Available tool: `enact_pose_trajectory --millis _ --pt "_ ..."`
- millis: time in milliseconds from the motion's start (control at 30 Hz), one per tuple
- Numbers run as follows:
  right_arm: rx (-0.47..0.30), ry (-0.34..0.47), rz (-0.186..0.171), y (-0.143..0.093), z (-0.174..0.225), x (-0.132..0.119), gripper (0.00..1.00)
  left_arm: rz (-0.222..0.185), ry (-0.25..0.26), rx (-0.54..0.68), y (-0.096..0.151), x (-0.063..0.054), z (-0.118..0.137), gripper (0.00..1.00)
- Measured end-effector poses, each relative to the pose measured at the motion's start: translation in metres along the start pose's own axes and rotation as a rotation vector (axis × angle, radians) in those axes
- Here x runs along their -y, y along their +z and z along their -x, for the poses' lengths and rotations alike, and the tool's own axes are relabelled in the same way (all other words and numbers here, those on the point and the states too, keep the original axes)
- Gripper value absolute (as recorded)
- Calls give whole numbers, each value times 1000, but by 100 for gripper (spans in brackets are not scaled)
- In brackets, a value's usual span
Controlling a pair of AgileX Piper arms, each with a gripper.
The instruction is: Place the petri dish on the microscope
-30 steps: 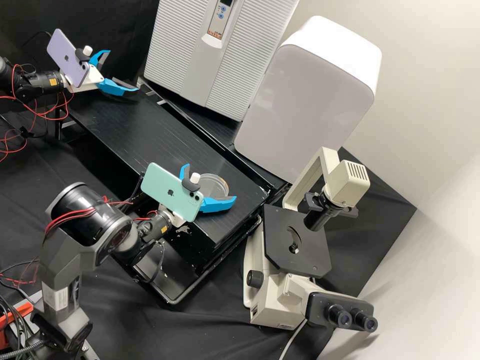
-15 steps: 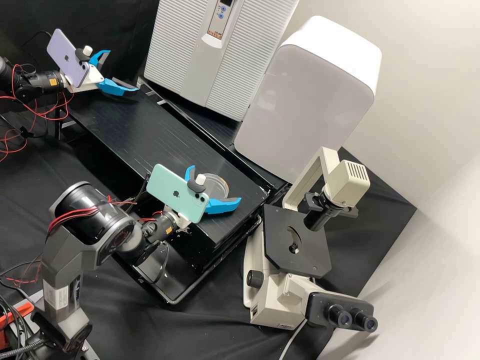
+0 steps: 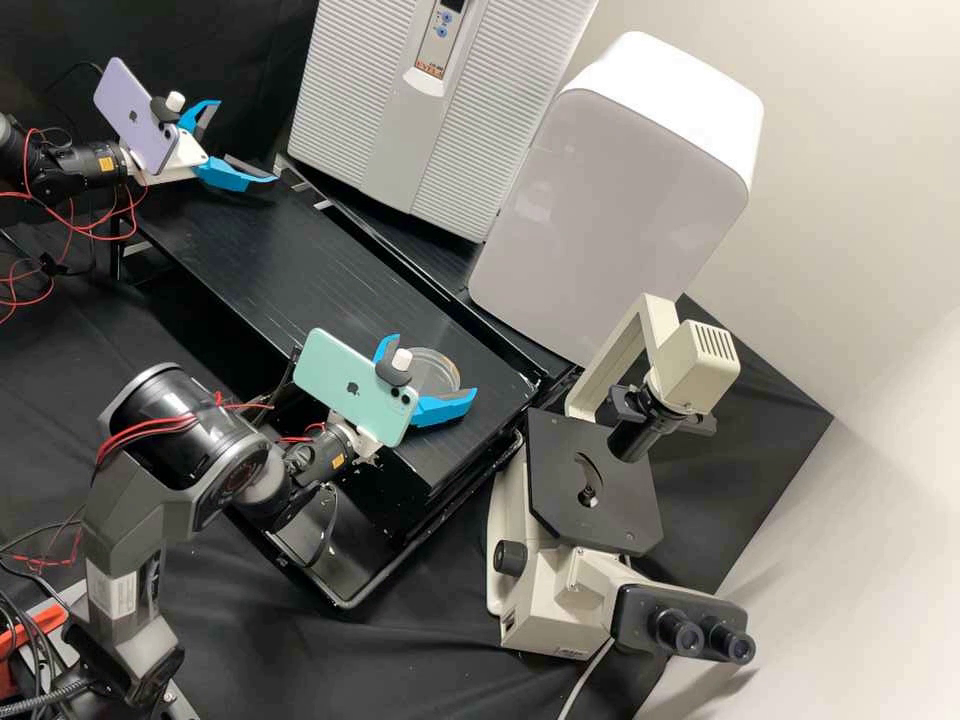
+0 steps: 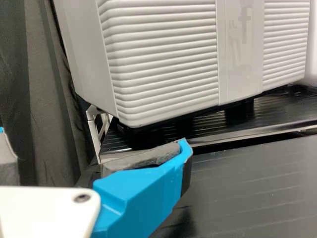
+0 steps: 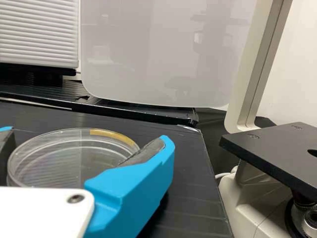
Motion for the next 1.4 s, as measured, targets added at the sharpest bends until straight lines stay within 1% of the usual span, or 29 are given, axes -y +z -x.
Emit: enact_pose_trajectory --millis 233,400,667,700,733,867,1133,1300,1400 --pt "-4 -3 0 0 0 0 0 0 0 0 0 0 0 100" --pt "-4 -3 -17 0 0 0 0 0 0 0 0 0 0 100" --pt "-6 -5 -25 1 0 -1 0 0 0 0 0 0 0 100" --pt "-9 -7 -37 2 0 -1 0 0 0 0 0 0 0 100" --pt "-12 -6 -37 2 0 -2 0 0 0 0 0 0 0 100" --pt "-13 -4 -64 4 6 -12 0 0 0 0 0 0 0 100" --pt "-9 76 -109 11 22 -38 0 0 0 0 0 0 0 100" --pt "-3 142 -98 16 28 -51 0 0 0 0 0 0 0 100" --pt "14 166 -93 21 26 -57 0 0 0 0 0 0 0 100"
